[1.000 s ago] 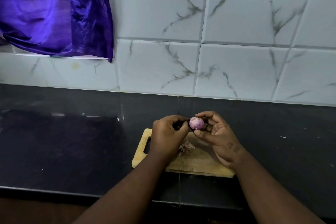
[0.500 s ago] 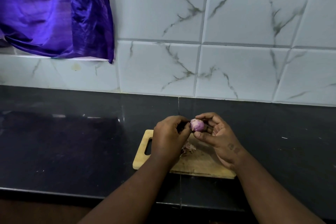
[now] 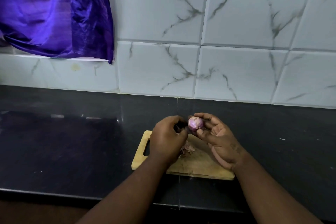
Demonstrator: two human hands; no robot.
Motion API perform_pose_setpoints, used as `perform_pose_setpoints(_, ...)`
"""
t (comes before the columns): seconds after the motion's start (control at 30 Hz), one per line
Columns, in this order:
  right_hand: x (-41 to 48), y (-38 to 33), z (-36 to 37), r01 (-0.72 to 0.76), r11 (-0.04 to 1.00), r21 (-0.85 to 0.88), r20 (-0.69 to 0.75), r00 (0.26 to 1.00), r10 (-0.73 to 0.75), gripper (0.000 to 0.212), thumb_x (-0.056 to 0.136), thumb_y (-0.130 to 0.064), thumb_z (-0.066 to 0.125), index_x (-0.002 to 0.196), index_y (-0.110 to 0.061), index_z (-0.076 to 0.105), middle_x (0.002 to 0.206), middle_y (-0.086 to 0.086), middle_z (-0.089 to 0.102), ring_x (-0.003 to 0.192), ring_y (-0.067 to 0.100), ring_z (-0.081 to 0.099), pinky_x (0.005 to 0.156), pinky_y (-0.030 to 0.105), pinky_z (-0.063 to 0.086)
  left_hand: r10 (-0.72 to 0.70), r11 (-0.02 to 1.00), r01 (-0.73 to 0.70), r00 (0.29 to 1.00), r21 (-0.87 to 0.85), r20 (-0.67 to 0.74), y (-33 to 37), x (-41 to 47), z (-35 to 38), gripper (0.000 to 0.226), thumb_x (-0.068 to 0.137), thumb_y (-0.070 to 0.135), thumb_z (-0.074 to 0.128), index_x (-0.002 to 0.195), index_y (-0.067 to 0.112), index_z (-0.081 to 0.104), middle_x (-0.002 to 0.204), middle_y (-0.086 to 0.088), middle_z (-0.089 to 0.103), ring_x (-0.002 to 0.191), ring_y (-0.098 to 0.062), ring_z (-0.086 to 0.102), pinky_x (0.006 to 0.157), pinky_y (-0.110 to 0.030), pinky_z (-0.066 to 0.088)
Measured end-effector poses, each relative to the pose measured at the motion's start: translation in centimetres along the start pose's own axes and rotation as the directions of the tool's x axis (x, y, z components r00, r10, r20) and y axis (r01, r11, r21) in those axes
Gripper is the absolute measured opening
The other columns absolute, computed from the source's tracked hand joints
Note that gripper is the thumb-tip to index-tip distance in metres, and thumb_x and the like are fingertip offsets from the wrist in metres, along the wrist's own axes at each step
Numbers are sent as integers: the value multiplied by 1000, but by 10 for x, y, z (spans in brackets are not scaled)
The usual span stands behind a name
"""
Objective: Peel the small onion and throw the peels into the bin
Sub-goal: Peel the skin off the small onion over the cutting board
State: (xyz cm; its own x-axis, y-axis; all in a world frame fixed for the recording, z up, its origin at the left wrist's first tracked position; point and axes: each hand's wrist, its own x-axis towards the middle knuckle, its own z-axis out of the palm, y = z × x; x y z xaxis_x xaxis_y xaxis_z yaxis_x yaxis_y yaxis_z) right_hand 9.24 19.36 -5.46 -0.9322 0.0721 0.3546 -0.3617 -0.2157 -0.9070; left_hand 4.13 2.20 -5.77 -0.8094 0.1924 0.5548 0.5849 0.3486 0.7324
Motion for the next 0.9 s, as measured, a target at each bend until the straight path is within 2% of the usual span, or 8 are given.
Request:
perform_pose_setpoints(0.13, 0, 1, -1, -1, 999, -38, -38, 999, 0, 50, 81, 10, 72, 127, -6, 62, 132, 18, 66, 128, 36, 60, 104, 37, 54, 13, 995, -18, 998, -93, -54, 2, 0, -1, 14, 91, 30, 69, 99, 27, 79, 89, 13, 75, 83, -3, 69, 74, -39, 63)
perform_pose_setpoints(0.33, 0, -1, 1, -14, 996, -87, -17, 1000, 12, 50, 83, 12, 71, 128, -10, 65, 129, 14, 70, 123, 28, 65, 102, 35, 54, 33, 991, -40, 998, -129, -57, 4, -2, -3, 16, 93, 24, 78, 109, 22, 82, 94, 12, 80, 87, 2, 74, 79, -28, 65)
perform_pose_setpoints(0.6, -1, 1, 1, 5, 996, -91, -20, 1000, -7, 50, 81, 17, 70, 125, -6, 65, 127, 17, 70, 117, 26, 67, 93, 29, 57, 26, 986, -34, 998, -166, -49, 6, -3, -5, 14, 92, 19, 79, 105, 19, 84, 90, 12, 81, 83, 2, 75, 75, -23, 64)
perform_pose_setpoints(0.77, -1, 1, 1, 1, 995, -96, -12, 1000, -2, 50, 82, 17, 69, 126, -5, 64, 127, 16, 70, 117, 24, 67, 93, 29, 58, 18, 982, -27, 999, -186, -49, 5, -2, -5, 15, 91, 17, 78, 104, 18, 84, 89, 10, 81, 82, 0, 76, 75, -24, 64)
perform_pose_setpoints(0.9, -1, 1, 1, 1, 996, -91, -10, 1000, -2, 51, 81, 15, 70, 128, -5, 64, 128, 16, 70, 118, 25, 66, 99, 33, 56, -12, 972, -1, 999, -235, -51, 1, 0, -3, 14, 92, 12, 75, 102, 17, 85, 88, 9, 82, 83, 0, 76, 76, -23, 63)
